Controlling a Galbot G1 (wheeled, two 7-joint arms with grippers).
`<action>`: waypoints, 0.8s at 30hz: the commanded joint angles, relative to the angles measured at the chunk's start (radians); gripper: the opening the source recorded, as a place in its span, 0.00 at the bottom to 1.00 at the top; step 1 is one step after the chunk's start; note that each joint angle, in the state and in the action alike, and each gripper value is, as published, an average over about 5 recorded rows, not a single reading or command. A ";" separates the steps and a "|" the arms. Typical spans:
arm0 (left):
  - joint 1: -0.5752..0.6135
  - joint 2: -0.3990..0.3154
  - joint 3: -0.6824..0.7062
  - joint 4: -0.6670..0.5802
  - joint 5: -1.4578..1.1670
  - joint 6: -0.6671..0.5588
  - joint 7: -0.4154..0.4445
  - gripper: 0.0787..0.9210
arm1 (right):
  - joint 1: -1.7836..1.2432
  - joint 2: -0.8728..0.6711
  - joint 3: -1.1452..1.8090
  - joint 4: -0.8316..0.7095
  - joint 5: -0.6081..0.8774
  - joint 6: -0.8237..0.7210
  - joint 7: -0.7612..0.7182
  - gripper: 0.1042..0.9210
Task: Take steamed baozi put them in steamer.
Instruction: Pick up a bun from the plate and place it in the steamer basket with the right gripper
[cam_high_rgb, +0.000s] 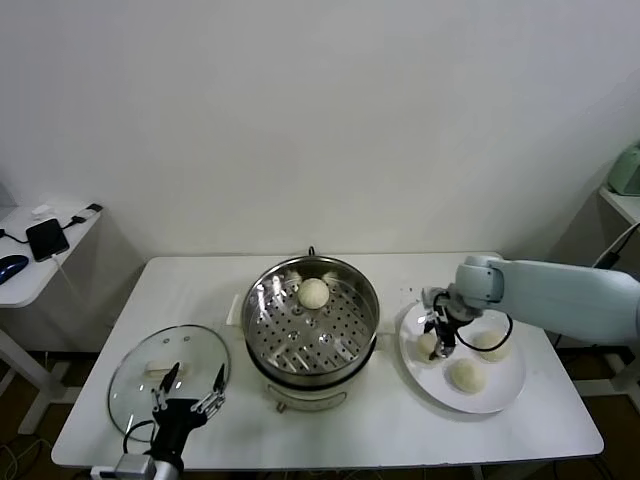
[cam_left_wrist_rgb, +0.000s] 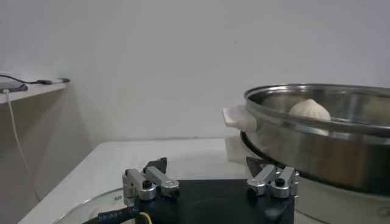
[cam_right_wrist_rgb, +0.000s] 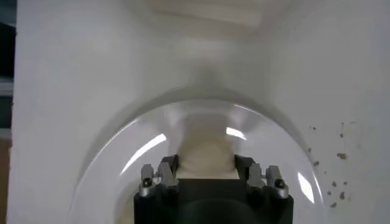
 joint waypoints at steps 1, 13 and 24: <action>-0.002 0.000 0.001 -0.003 0.000 0.001 0.000 0.88 | 0.293 -0.019 -0.146 0.018 0.043 0.058 -0.112 0.65; 0.012 -0.002 0.019 -0.033 0.010 0.006 0.000 0.88 | 0.733 0.125 -0.208 0.262 0.437 0.000 -0.090 0.65; 0.022 -0.011 0.019 -0.064 0.012 0.010 0.000 0.88 | 0.530 0.413 -0.017 0.341 0.640 -0.179 0.148 0.65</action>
